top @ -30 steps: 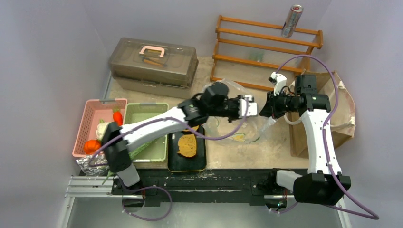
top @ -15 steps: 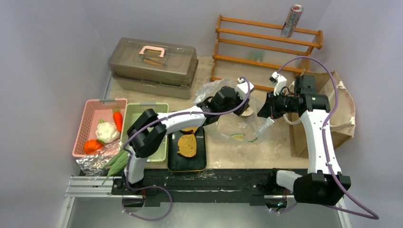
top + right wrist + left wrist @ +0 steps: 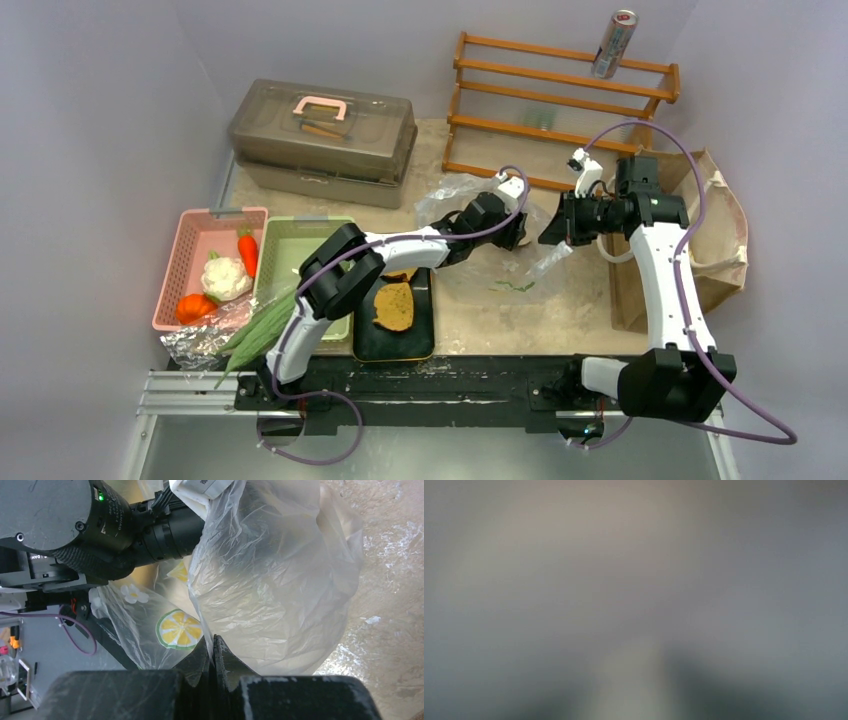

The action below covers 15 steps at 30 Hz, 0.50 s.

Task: Untie the knot of the grocery bags and take out the mixed food

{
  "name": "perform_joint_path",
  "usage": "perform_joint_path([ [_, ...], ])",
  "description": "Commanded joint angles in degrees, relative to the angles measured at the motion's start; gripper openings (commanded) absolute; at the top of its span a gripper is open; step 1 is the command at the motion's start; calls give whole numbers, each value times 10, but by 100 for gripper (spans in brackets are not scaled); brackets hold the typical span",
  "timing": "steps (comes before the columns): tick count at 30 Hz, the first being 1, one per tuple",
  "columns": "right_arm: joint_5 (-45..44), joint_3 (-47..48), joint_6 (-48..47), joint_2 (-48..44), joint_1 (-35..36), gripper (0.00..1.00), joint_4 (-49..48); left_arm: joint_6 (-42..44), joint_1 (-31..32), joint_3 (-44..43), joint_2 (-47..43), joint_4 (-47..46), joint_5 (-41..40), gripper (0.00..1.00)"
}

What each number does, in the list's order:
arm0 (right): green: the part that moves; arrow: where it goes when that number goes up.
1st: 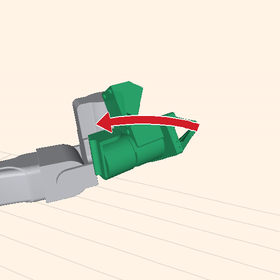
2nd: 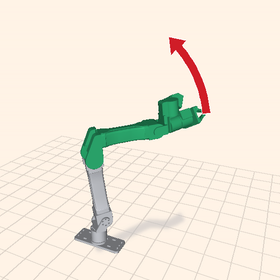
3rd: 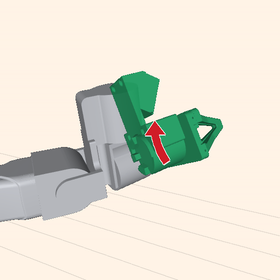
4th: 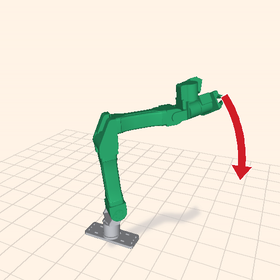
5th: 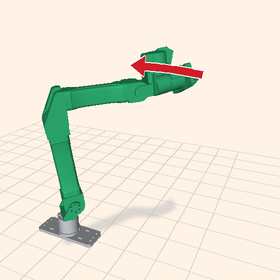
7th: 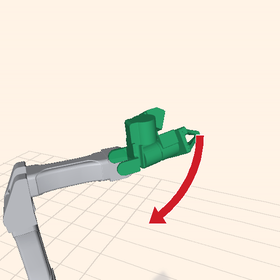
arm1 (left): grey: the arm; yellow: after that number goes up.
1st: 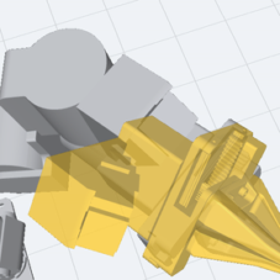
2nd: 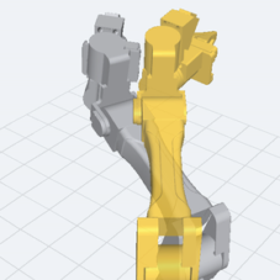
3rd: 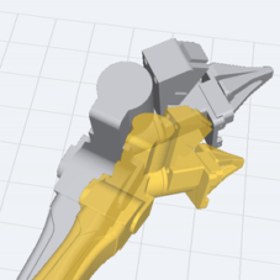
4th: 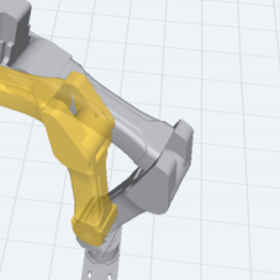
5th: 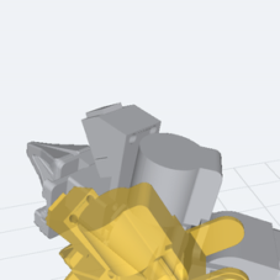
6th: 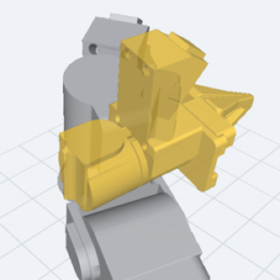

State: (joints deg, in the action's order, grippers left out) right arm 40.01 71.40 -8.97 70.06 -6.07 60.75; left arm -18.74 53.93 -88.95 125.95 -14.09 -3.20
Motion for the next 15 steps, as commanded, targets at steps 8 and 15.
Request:
perform_joint_path([
  [8, 17, 18, 18, 8, -3, 0, -29, -42, 4, -42, 45, -15, 9, 51],
  [15, 12, 32, 6, -11, -3, 0, -33, -37, 0, -45, 61, 17, -22, 45],
])
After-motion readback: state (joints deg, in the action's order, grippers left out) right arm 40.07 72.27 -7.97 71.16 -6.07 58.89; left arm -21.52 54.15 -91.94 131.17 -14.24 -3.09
